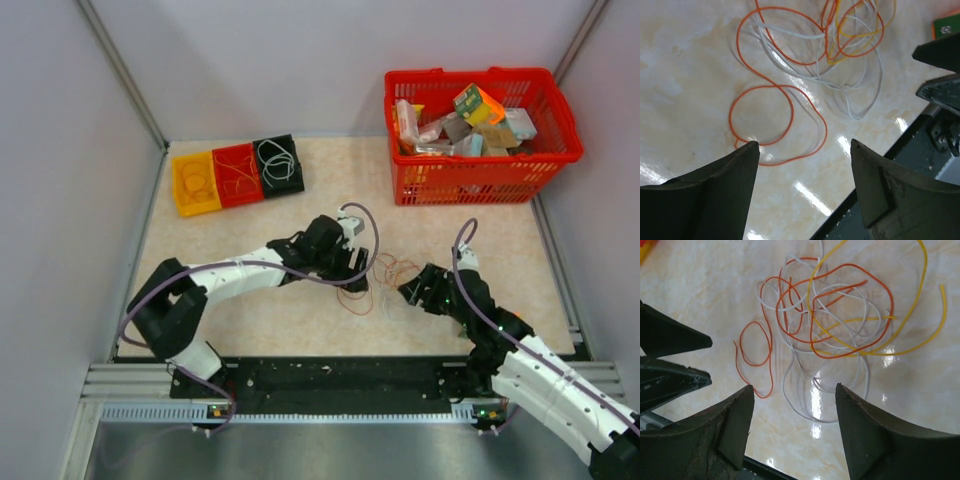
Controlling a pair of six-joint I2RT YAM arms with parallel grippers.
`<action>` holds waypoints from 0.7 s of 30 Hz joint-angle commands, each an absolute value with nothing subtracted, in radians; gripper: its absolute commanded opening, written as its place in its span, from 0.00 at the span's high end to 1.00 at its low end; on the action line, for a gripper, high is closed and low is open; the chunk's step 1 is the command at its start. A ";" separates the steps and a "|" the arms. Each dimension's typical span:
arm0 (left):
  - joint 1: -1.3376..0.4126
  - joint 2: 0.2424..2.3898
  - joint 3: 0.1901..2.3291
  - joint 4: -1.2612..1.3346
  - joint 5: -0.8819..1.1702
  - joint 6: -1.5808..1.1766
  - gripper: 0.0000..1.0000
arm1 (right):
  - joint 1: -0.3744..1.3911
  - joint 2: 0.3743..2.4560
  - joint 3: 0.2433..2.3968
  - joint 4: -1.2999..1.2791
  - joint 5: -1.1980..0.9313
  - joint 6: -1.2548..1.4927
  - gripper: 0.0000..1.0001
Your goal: Untangle the cables
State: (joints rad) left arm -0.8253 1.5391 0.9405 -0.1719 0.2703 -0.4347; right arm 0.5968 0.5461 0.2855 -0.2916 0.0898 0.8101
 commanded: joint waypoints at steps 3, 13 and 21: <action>-0.848 1.706 1.113 -0.245 0.202 -0.388 0.33 | 0.581 0.543 0.268 -0.311 0.097 0.859 0.36; -0.946 1.916 1.250 -0.314 0.107 -0.586 0.57 | 0.581 0.537 0.238 -0.270 0.051 0.854 0.37; -0.957 1.953 1.284 -0.348 0.034 -0.618 0.83 | 0.581 0.525 0.218 -0.255 0.017 0.854 0.38</action>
